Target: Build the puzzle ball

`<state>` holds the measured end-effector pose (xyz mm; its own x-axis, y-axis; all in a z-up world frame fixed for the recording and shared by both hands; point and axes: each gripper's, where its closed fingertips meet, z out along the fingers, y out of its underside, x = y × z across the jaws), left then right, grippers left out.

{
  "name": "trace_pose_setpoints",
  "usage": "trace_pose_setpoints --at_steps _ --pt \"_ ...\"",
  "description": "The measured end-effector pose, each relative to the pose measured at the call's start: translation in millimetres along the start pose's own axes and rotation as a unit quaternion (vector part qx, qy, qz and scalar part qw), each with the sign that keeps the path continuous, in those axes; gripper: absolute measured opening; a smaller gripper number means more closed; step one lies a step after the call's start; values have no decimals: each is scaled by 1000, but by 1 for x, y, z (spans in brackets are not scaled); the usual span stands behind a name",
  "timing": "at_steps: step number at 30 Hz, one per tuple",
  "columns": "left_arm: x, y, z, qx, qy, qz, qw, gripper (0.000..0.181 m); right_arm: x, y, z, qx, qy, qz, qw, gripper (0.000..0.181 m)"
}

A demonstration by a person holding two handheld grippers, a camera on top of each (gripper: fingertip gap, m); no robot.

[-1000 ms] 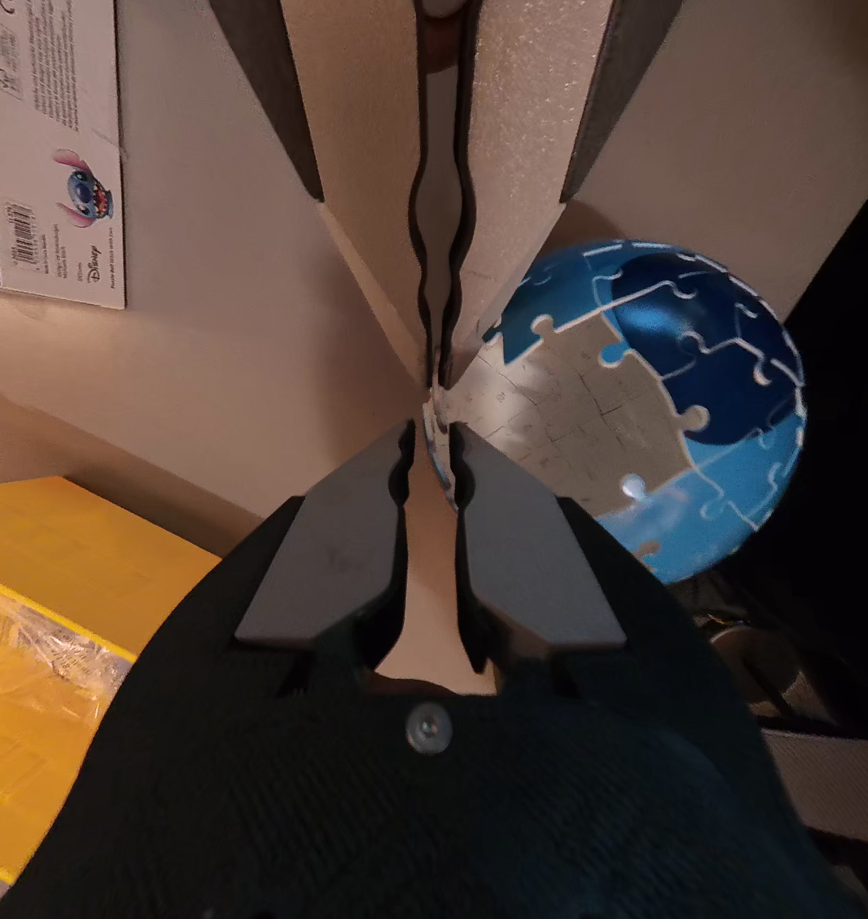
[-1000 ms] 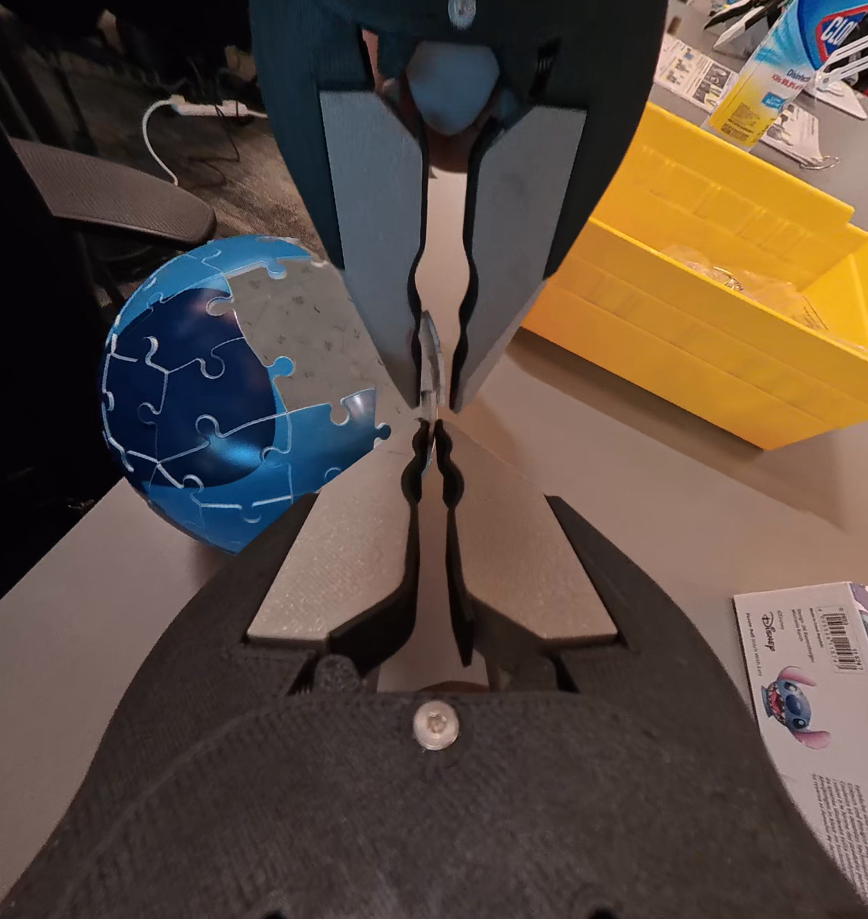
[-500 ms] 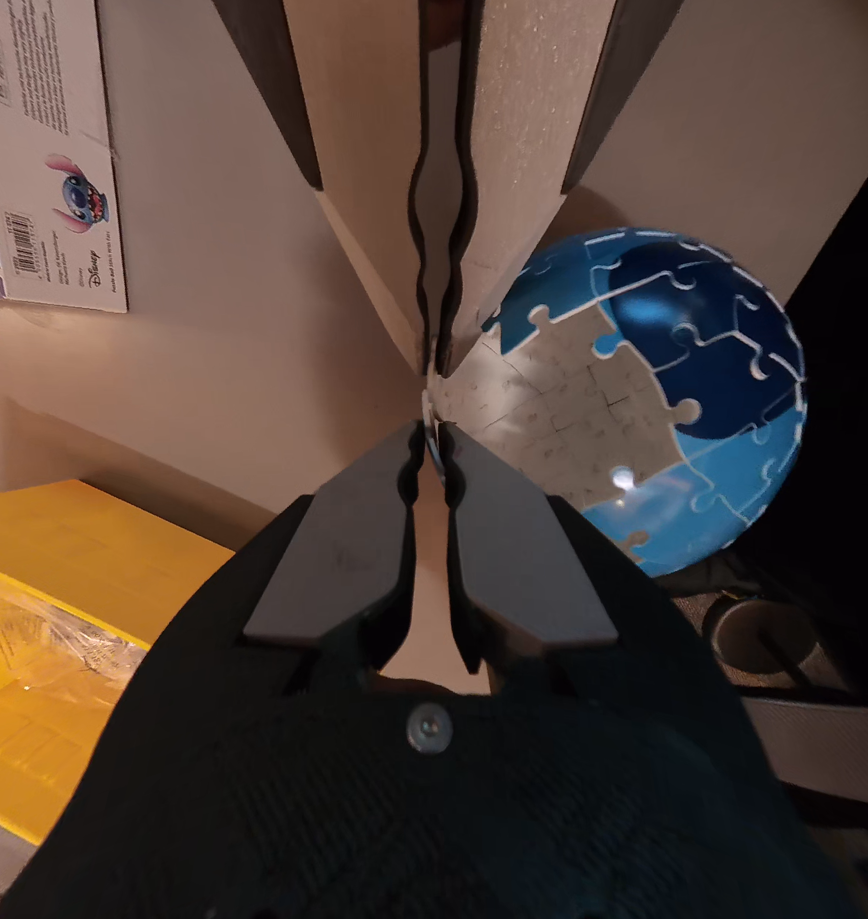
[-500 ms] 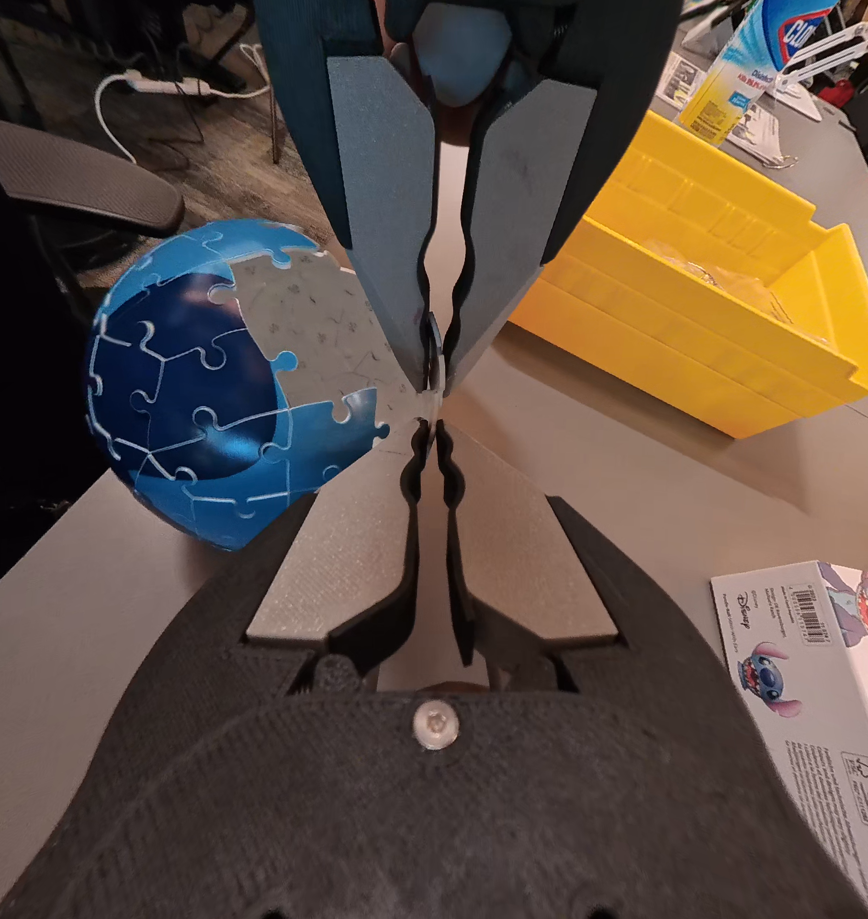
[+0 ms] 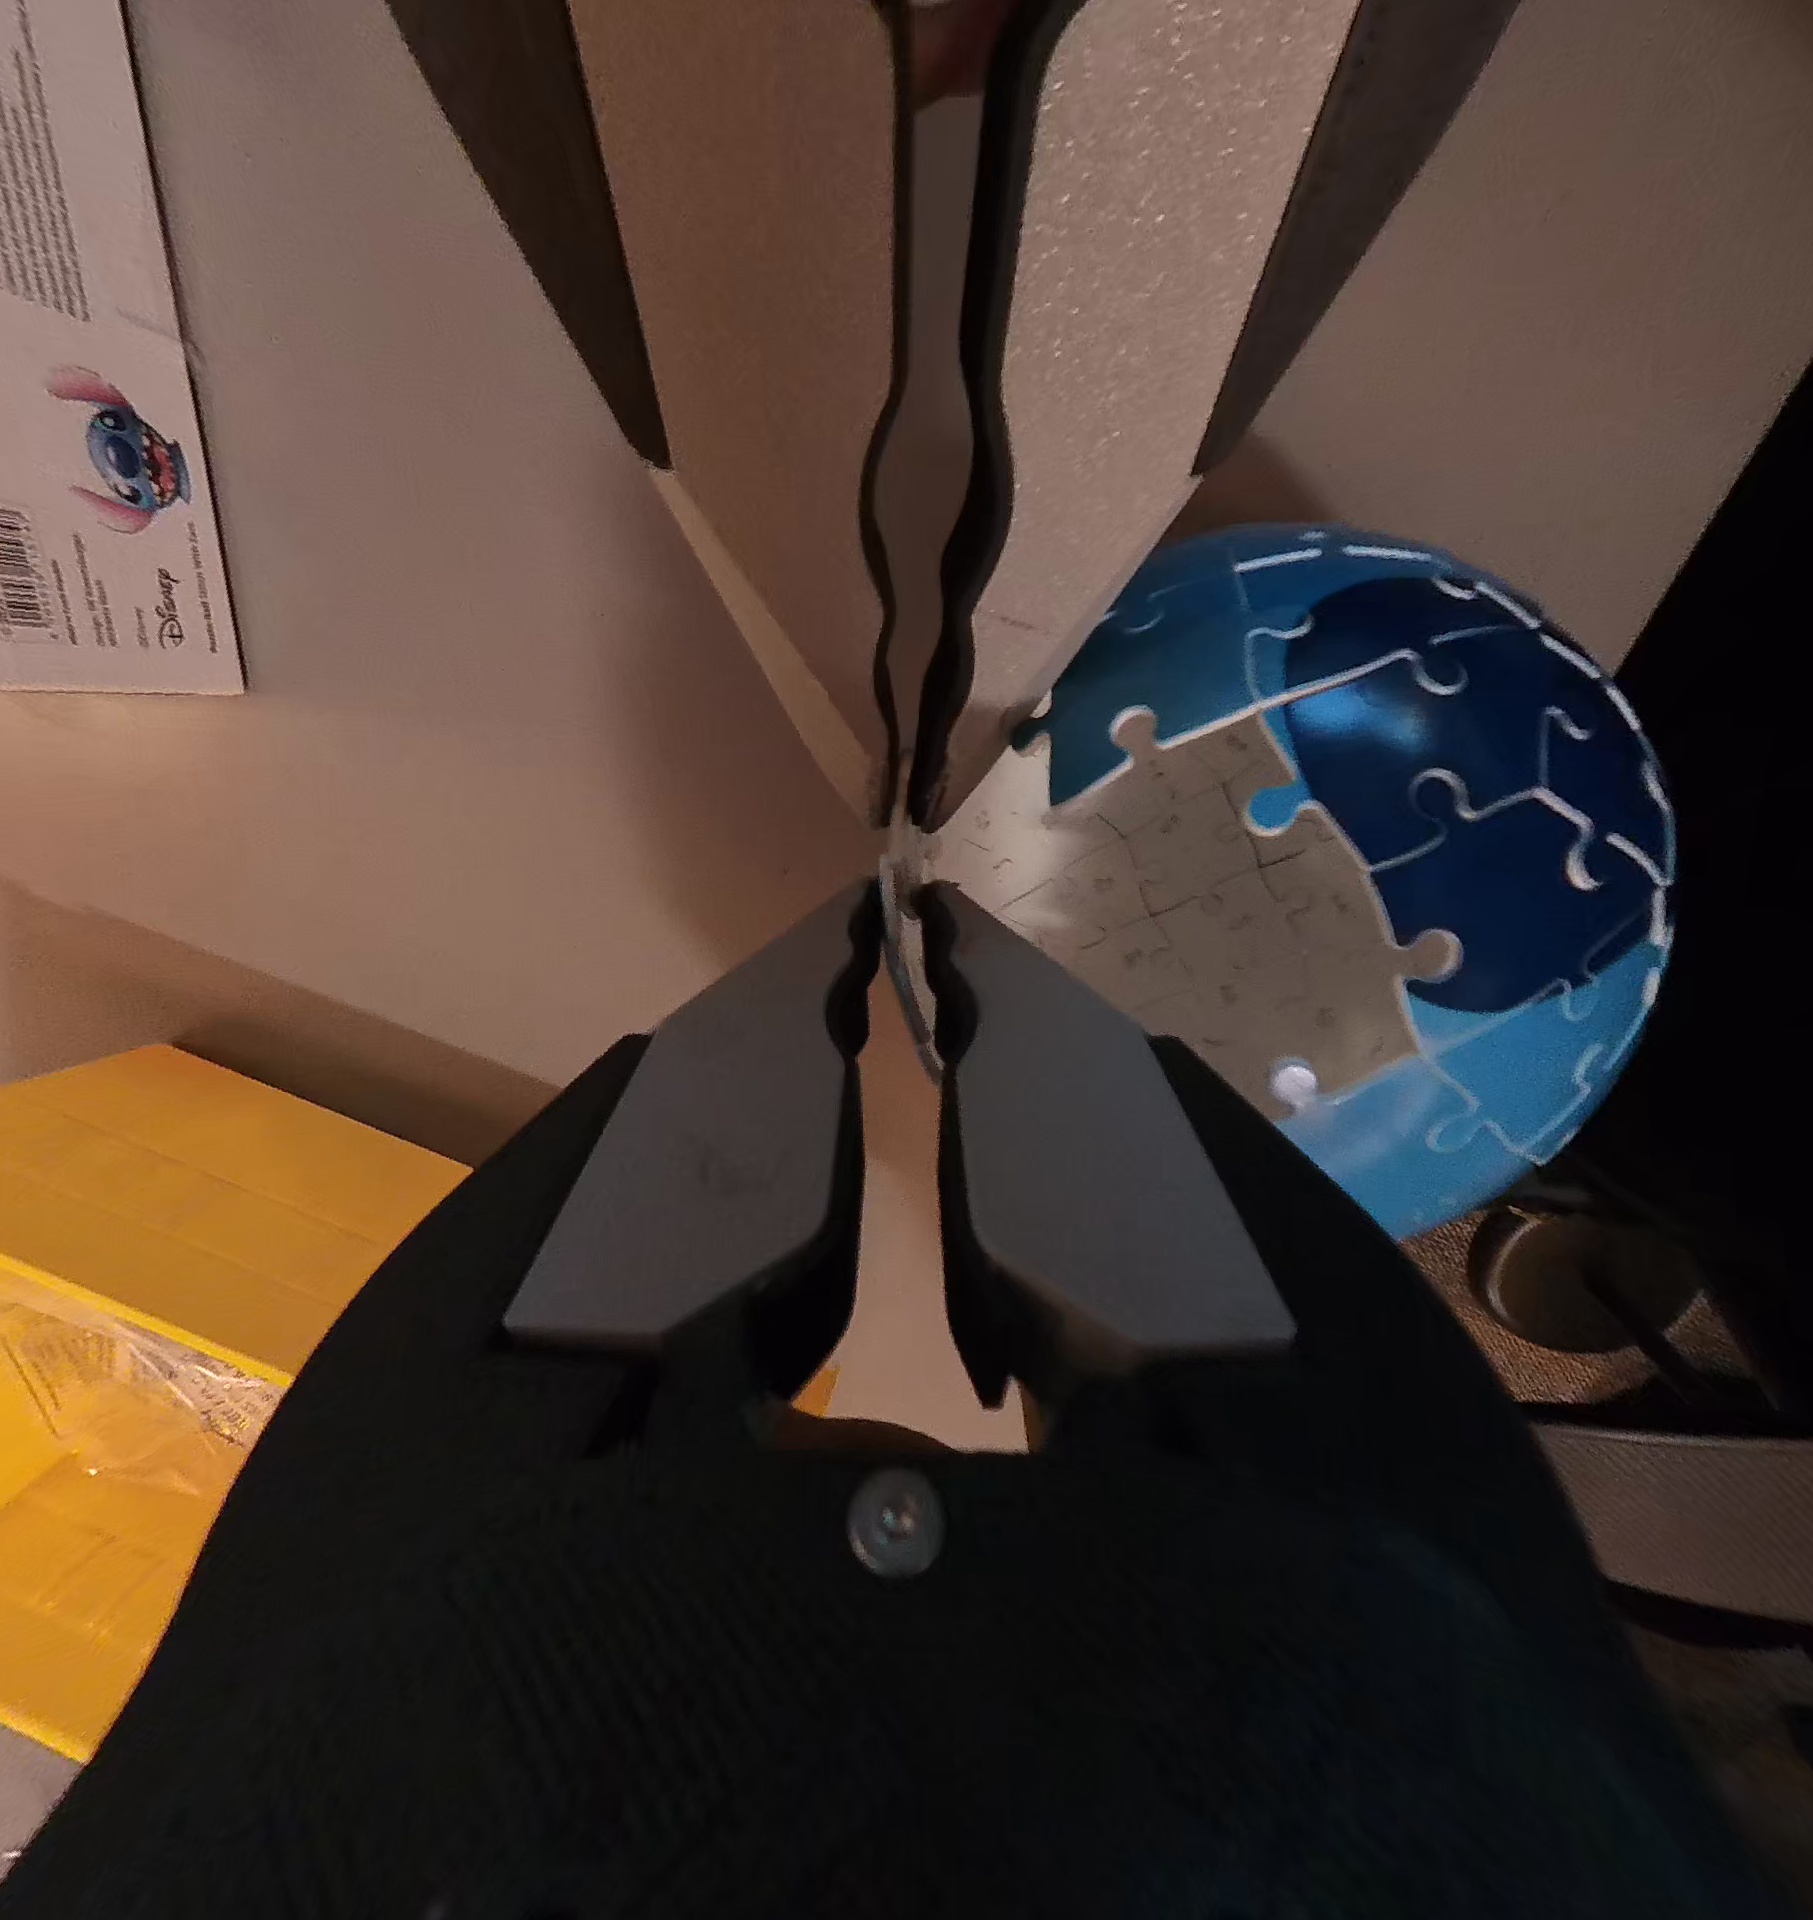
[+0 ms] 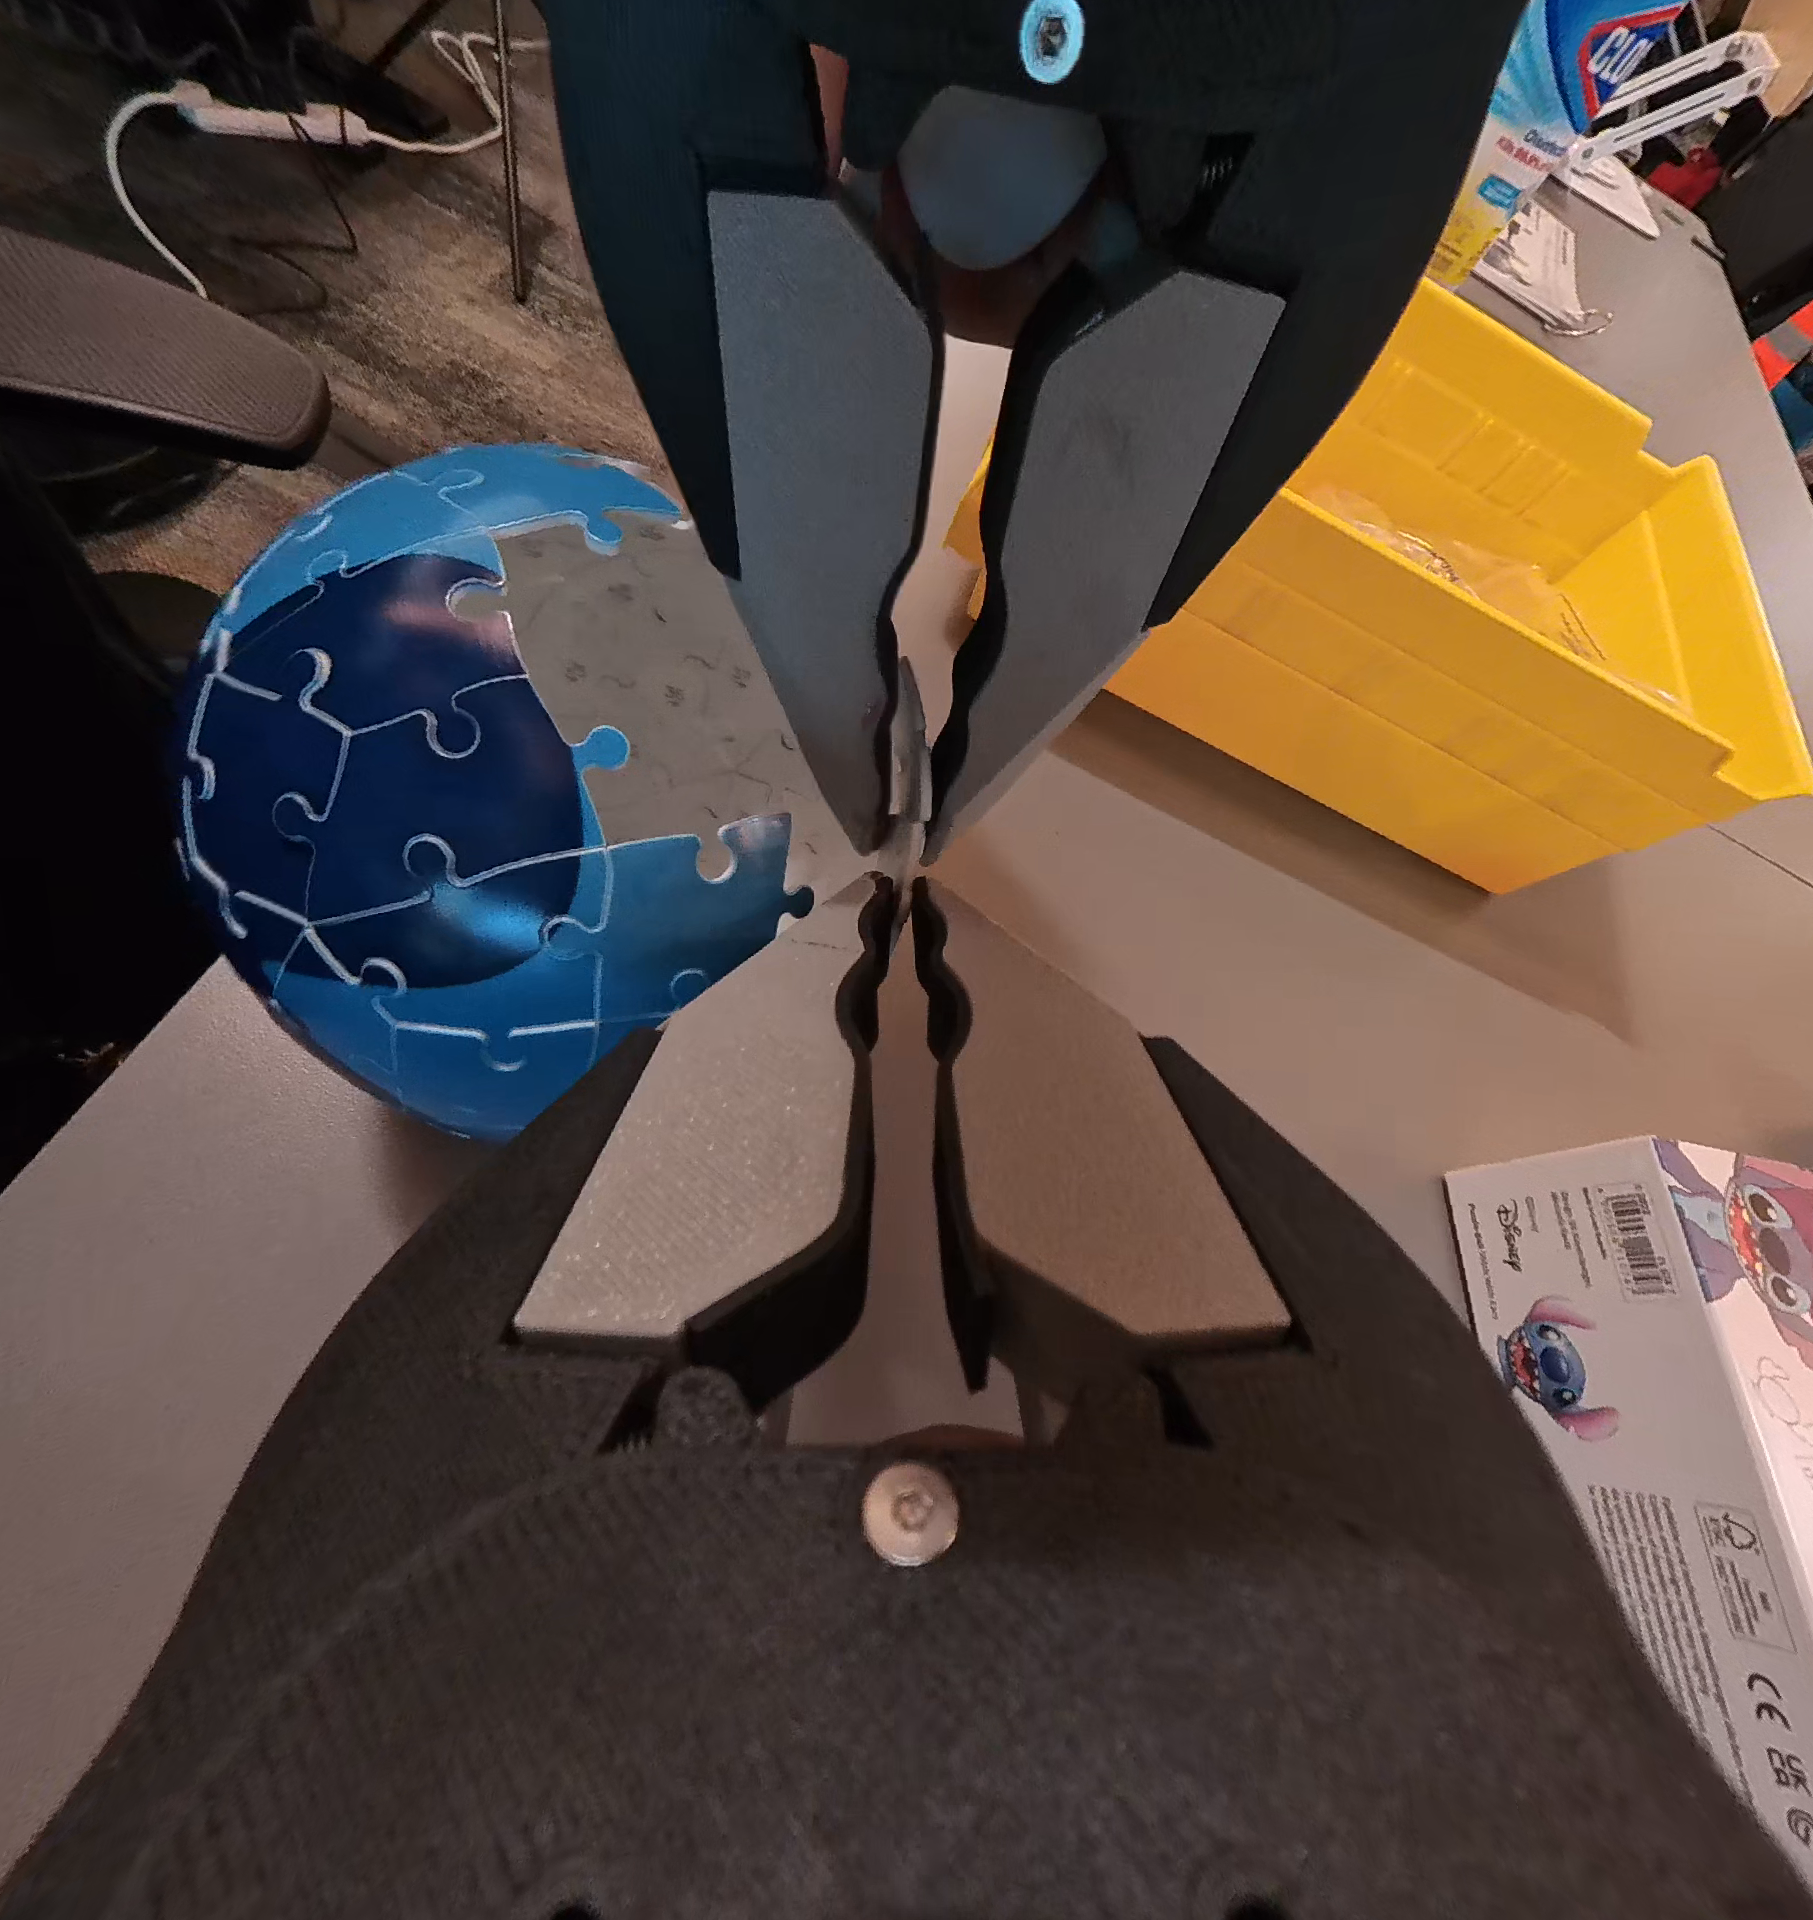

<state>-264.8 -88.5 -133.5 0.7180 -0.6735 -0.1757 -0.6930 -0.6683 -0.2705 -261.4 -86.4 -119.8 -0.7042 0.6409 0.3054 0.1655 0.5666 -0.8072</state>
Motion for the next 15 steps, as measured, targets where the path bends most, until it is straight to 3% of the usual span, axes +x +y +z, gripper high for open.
trace_pose_setpoints --at_steps 15 --pt "-2 1 2 -12 -15 13 1000 2 2 0 2 19 -38 41 998 11"
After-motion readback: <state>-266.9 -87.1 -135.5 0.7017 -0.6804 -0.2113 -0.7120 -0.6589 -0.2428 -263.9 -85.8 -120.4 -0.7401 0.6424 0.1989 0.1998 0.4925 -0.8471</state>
